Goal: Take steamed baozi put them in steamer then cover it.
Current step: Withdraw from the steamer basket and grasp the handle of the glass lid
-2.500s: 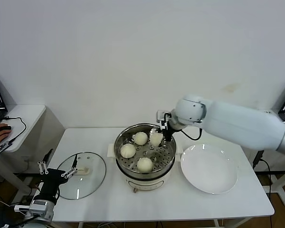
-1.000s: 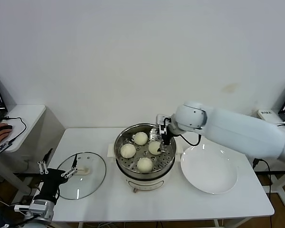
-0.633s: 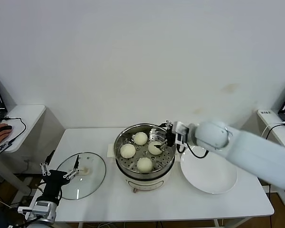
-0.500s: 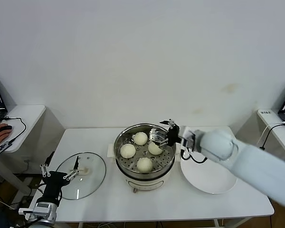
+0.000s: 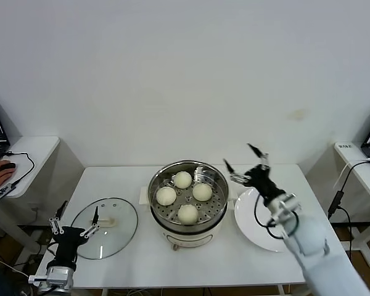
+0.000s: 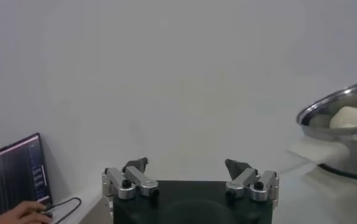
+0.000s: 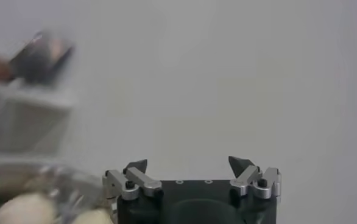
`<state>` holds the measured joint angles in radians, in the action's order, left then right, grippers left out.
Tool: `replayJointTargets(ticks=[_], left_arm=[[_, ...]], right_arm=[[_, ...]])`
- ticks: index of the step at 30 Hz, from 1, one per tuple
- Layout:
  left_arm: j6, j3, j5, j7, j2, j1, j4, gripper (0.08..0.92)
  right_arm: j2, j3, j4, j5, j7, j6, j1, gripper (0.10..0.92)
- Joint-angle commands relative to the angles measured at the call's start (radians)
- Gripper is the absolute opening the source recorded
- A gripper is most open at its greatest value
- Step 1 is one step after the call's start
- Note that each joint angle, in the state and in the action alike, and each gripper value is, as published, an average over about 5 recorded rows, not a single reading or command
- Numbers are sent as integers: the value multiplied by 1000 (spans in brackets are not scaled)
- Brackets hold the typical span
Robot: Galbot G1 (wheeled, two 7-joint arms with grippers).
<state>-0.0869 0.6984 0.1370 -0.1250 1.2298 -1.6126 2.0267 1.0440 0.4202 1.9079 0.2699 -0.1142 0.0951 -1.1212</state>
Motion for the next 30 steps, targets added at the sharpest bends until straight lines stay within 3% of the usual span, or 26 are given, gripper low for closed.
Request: replayJointTargets(ticks=[1,7,12,18,30], left_arm=[[-57,40,573,-54,-46,24,-131,823],[-103,53,945,-46,-116,-6,-187,823],[-105,42,1159,-33,-121,-21,-195,823],[-101,-4,1215,-11,-111,-4,-188,823],[-105,-44,1176,14,-137,183,-408,823]], right_arm=[[342,461,52,-6,-23,180,-406,823],[352,512,89,11,-14,142,-444,823],[366,524,95,6,-11,138,-461,823],[375,537,91,12,-4,132,-462,823],[406,560,125,-1,4,125,-503,823]])
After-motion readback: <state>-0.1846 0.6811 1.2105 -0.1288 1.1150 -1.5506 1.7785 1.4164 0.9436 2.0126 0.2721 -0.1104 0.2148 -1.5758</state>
